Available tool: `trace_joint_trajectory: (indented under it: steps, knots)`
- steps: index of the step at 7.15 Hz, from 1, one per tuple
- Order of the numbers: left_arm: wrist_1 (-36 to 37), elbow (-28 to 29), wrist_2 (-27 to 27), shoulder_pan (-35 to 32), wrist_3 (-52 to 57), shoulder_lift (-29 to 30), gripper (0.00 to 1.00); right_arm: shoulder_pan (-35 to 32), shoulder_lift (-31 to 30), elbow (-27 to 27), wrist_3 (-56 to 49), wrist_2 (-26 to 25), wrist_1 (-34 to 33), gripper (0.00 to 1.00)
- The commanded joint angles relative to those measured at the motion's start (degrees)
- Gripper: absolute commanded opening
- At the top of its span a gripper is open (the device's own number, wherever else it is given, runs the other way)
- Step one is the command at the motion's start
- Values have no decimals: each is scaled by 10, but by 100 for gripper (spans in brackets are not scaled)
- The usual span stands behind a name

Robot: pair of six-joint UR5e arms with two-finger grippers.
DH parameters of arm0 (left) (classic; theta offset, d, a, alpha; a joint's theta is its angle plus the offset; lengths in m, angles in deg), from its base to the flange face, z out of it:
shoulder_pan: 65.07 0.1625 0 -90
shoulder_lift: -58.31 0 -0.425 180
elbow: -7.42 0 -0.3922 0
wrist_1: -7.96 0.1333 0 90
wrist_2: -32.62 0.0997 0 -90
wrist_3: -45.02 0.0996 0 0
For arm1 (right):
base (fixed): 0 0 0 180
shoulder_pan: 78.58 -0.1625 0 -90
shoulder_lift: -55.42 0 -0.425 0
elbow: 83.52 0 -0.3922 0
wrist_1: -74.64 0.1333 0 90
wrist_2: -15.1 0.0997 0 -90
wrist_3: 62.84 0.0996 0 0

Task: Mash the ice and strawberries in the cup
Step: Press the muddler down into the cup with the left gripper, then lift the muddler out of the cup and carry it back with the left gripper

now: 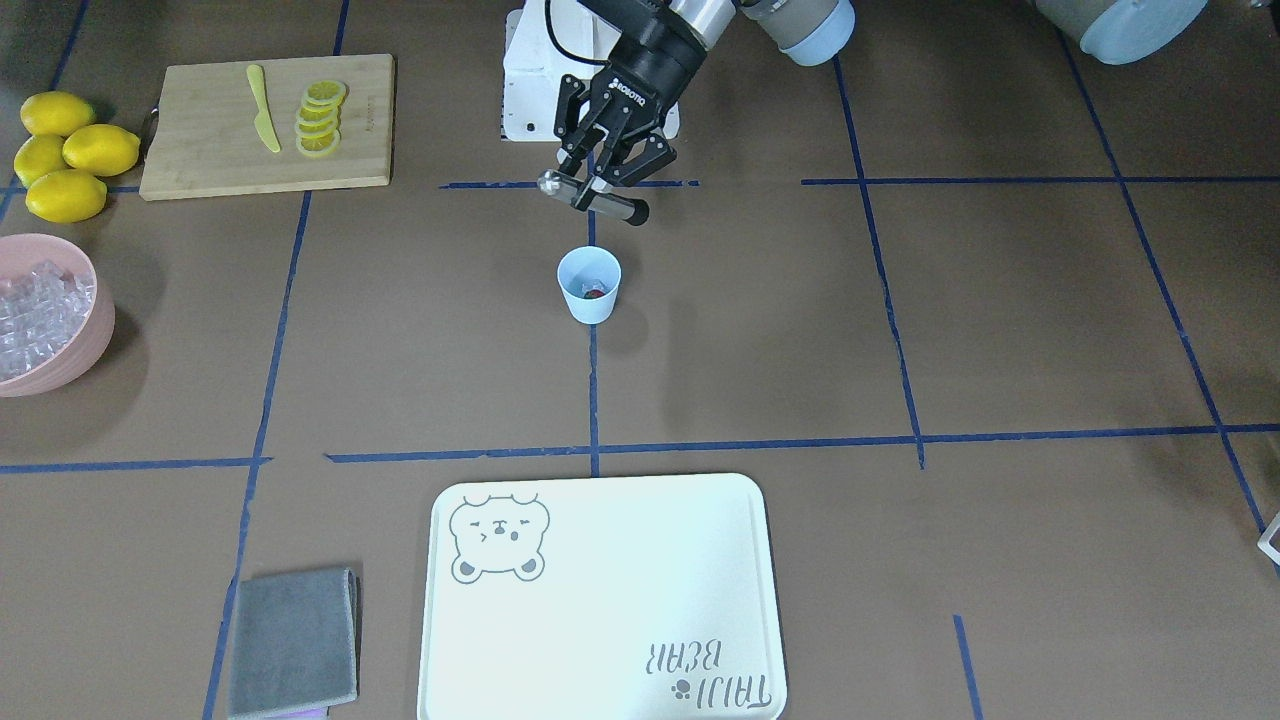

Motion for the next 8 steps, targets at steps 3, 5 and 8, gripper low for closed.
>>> trace_joint_trajectory:
  steps: [3,5,8]
  knots:
    - [345,-47,-154,-109,-22,-9,1,0,1,-2,0,0,0,99]
    - [398,-50,-227,-155,-22,-65,1,0,1,-2,0,0,0,99]
    - [416,-49,-290,-233,-24,-184,0,2,1,-2,-1,0,0,99]
